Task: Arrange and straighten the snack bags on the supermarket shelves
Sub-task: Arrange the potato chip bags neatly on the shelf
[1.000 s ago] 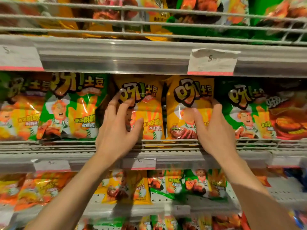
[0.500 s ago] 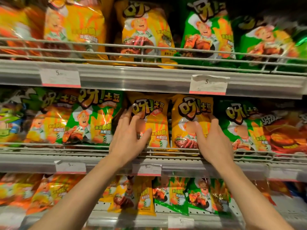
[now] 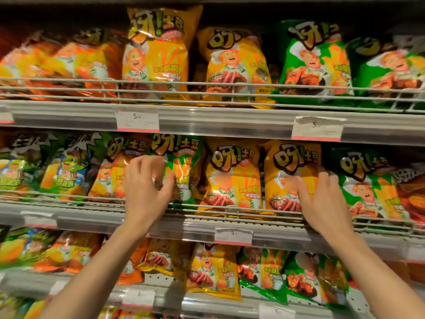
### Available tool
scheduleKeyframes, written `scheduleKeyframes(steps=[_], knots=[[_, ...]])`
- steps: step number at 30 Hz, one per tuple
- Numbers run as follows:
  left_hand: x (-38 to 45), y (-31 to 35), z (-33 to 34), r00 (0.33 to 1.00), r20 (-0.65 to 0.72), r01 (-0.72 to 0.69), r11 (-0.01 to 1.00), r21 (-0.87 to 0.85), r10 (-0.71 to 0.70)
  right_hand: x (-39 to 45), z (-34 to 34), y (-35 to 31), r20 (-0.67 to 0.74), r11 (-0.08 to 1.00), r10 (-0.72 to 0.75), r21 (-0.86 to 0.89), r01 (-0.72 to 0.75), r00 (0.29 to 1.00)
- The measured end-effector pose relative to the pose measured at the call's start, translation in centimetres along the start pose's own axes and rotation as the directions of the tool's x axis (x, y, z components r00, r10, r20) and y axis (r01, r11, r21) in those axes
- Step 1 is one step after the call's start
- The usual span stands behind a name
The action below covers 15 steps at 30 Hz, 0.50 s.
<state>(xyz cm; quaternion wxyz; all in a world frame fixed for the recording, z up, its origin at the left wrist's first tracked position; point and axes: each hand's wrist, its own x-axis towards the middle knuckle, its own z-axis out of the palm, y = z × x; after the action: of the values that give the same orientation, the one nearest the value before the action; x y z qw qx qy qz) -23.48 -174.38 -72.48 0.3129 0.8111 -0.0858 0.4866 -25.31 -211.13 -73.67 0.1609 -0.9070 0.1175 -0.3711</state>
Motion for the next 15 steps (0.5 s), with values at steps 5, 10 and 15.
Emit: scheduleKeyframes(steps=[5, 10, 15], knots=[[1.1, -1.5, -1.4, 0.889, 0.278, 0.375, 0.927, 0.015, -0.364, -0.7, -0.1, -3.2, -0.163, 0.957, -0.292, -0.046, 0.288, 0.943], [1.9, -0.6, -2.2, 0.856, 0.341, 0.427, 0.903, -0.047, -0.388, -1.6, 2.9, -8.2, -0.038, 0.835, -0.543, 0.082, 0.544, 0.839], [2.3, -0.1, -2.3, 0.877, 0.329, 0.406, 0.907, -0.114, -0.351, -1.6, 4.4, -8.2, 0.023, 0.866, -0.500, 0.043, 0.499, 0.866]])
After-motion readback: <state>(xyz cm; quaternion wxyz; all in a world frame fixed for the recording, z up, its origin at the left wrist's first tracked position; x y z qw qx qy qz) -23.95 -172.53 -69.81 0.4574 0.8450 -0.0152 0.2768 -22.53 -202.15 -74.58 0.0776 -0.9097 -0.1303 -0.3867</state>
